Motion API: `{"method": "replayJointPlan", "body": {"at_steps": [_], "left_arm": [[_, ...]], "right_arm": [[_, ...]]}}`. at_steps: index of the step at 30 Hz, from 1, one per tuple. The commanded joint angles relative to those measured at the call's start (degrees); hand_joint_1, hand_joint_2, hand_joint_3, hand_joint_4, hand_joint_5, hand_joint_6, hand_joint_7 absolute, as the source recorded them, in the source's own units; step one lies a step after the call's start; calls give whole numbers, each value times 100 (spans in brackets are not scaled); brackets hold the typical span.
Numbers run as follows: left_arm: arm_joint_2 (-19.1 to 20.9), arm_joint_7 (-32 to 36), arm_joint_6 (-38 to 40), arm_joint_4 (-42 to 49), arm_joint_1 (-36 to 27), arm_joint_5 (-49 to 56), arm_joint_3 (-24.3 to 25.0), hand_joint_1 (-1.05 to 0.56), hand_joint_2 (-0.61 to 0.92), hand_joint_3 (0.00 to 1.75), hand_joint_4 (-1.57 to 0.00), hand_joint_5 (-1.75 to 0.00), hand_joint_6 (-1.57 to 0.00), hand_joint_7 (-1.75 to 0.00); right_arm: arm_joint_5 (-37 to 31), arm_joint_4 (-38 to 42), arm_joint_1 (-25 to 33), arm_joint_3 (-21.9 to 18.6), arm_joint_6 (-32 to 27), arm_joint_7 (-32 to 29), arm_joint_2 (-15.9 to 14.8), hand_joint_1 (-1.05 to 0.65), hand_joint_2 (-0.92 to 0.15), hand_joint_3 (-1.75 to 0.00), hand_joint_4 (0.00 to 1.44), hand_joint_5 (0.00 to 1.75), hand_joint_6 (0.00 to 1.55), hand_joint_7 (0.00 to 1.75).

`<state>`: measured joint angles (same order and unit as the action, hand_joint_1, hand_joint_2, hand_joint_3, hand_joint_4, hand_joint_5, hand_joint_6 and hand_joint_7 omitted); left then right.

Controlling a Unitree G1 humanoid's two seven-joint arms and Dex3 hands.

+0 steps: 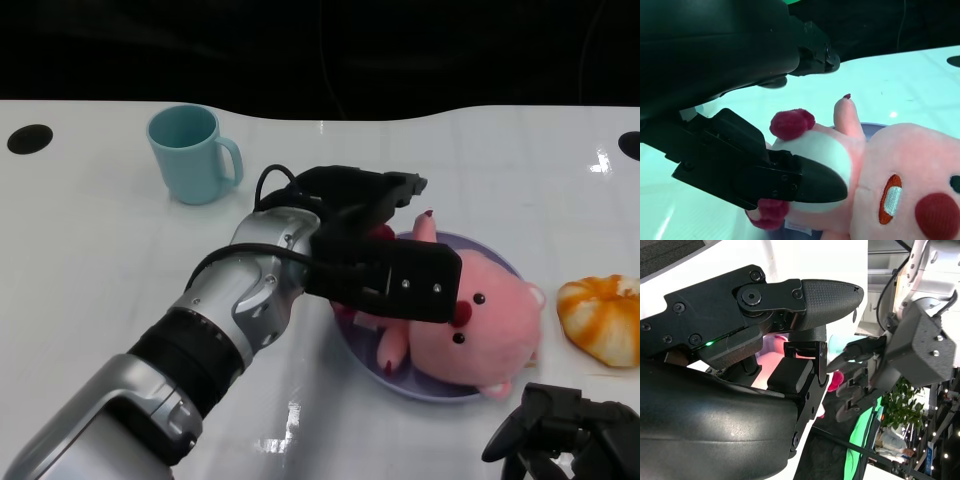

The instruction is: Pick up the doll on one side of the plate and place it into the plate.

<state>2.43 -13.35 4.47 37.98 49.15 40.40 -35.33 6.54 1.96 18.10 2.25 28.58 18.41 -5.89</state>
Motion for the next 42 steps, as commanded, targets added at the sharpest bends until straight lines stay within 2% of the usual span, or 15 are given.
{"method": "replayJointPlan", "body": {"at_steps": [1,11,20,24,33,38,42], "left_arm": [[152,-198,50,-189,-5,17,17,-105,92,53,0,0,0,0],[558,-267,-42,-962,-311,-15,119,-105,92,54,0,0,0,0],[1189,-645,-66,-2120,-832,-114,418,-105,92,54,0,0,0,0],[1486,-796,-96,-2687,-1173,-206,650,-105,92,53,0,0,0,0],[1954,-687,-511,-3683,-2236,-734,1302,-102,92,46,-3,-2,-1,-1],[2051,-463,-994,-3959,-2871,-1151,1727,-87,92,39,-12,-8,-11,-5],[2075,-369,-1371,-4004,-3235,-1443,1981,-68,92,29,-30,-20,-23,-9]], "right_arm": [[129,-35,23,-83,-20,31,-76,-94,-92,-43,90,144,89,113],[138,-16,2,-117,-16,19,-108,-94,-92,-44,90,145,88,112],[235,2,-28,-160,-100,66,-125,-93,-92,-43,91,145,89,112],[227,19,-33,-174,-96,81,-135,-92,-92,-43,91,144,89,110],[244,15,-45,-175,-120,119,-118,-92,-92,-42,91,144,89,110],[206,-5,-37,-169,-147,97,-105,-92,-92,-43,90,144,89,111],[209,-47,-29,-155,-203,76,-81,-93,-92,-42,91,145,90,111]]}}
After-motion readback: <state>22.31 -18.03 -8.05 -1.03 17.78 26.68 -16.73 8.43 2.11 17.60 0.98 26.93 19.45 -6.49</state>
